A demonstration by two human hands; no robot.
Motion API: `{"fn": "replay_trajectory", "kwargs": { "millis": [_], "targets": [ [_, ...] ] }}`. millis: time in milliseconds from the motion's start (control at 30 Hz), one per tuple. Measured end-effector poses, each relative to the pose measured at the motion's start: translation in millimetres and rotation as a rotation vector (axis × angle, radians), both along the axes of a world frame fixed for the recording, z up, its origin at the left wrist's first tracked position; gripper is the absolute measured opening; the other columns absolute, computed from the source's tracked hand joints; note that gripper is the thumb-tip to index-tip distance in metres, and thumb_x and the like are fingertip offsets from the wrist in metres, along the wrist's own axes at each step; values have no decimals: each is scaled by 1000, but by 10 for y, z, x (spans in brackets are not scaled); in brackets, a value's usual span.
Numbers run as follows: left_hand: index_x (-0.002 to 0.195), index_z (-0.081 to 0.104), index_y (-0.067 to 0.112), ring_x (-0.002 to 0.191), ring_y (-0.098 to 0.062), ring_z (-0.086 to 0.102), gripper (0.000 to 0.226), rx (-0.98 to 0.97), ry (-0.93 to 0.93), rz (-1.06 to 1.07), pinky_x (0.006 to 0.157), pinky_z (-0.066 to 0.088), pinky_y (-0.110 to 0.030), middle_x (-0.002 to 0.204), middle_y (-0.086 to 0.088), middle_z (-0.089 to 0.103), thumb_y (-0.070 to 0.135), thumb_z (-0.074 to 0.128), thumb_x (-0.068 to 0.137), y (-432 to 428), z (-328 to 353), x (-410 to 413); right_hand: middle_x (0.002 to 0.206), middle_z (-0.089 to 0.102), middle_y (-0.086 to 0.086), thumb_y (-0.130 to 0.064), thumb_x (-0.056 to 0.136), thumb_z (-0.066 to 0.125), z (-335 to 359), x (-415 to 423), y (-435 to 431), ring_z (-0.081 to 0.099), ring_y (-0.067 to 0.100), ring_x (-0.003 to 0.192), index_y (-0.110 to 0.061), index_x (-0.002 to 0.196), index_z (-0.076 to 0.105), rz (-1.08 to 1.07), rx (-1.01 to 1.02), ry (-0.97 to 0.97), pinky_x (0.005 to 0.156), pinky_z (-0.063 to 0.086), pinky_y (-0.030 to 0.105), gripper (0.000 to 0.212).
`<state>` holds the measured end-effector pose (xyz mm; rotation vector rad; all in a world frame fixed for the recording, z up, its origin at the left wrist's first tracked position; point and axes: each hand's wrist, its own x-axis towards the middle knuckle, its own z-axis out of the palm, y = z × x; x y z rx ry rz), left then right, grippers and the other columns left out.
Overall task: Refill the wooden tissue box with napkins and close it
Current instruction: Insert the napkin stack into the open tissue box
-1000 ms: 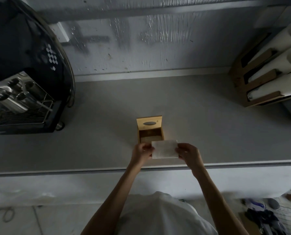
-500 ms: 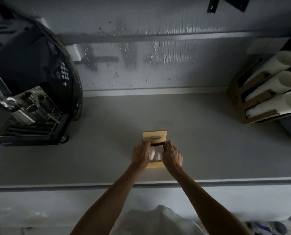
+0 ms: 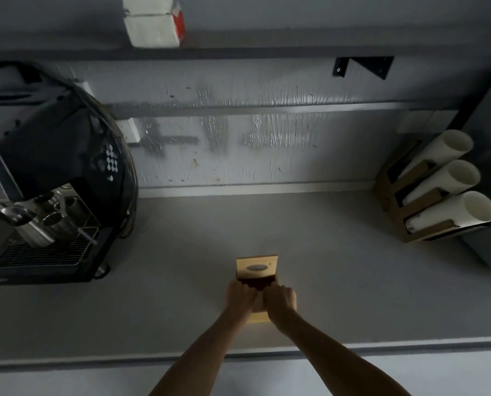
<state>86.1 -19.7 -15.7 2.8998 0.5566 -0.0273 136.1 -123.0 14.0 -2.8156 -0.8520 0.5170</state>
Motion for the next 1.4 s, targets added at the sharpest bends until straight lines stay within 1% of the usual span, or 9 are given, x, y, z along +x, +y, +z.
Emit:
{"fn": "replay_trajectory", "kwargs": {
  "millis": [133, 233, 400, 667, 800, 900, 1000, 1167, 1400],
  "targets": [
    [55, 68, 18, 63, -17, 68, 16, 6, 60, 8, 55, 49, -23, 59, 3, 68, 24, 82, 59, -99, -66, -103, 110, 61, 12, -13, 97, 41, -57, -67, -32, 60, 28, 98, -7, 120, 51, -53, 130, 40, 82, 46, 36, 26],
    [83, 73, 22, 95, -28, 66, 32, 57, 129, 9, 62, 53, -33, 91, -7, 72, 27, 84, 53, -207, -38, -242, 122, 53, 4, -20, 92, 51, -117, -120, -132, 53, 20, 101, -19, 138, 33, -119, 195, 14, 86, 49, 31, 50],
    [127, 51, 35, 145, -37, 13, 50, -81, 137, 94, 104, 18, -72, 159, -8, 15, 28, 55, 77, -417, 126, -367, 153, 25, 1, -18, 87, 63, -198, -265, -305, 44, 24, 113, -33, 143, 28, -2, 158, -101, 89, 48, 35, 67],
    [147, 20, 21, 145, -38, -11, 73, -79, 215, 228, 107, 1, -74, 160, -13, -2, 24, 55, 83, -286, 29, -560, 162, -2, 8, -11, 90, 59, -34, -135, -374, 4, 35, 146, -27, 125, 58, 40, -101, -123, 110, 32, 43, 38],
    [134, 35, 28, 144, -37, 0, 54, -348, 90, 250, 106, 23, -68, 154, -7, 8, 31, 57, 85, -301, 91, -465, 157, 13, -1, -8, 87, 59, -76, -216, -292, 17, 27, 139, -26, 117, 61, 65, 105, -74, 105, 41, 38, 36],
    [129, 40, 28, 144, -39, -8, 47, -417, 171, 297, 108, 16, -71, 152, -4, 7, 36, 57, 86, -263, 112, -405, 158, 11, -1, -7, 87, 57, -103, -232, -267, 12, 31, 141, -26, 117, 60, 47, 81, -87, 105, 43, 40, 35],
    [121, 53, 25, 136, -38, 20, 34, -458, 297, 327, 103, 31, -63, 143, -8, 30, 22, 56, 87, -196, 171, -394, 157, 12, 10, -12, 92, 53, -137, -251, -247, 3, 44, 143, -28, 115, 63, -3, -28, -33, 107, 40, 48, 30],
    [116, 59, 19, 117, -31, 52, 32, -529, 360, 313, 95, 47, -51, 125, -9, 57, 21, 52, 84, -136, 28, -309, 133, 46, 11, -13, 90, 52, -174, -201, -168, 34, 34, 125, -32, 109, 67, -29, -40, 117, 86, 39, 35, 31],
    [117, 58, 15, 105, -28, 60, 27, -422, 367, 279, 89, 51, -42, 116, -10, 62, 15, 48, 92, -113, 257, -361, 147, 30, 15, -19, 91, 58, -93, -133, -238, 14, 45, 142, -20, 117, 60, -67, -221, -54, 100, 46, 42, 27]
  ]
}}
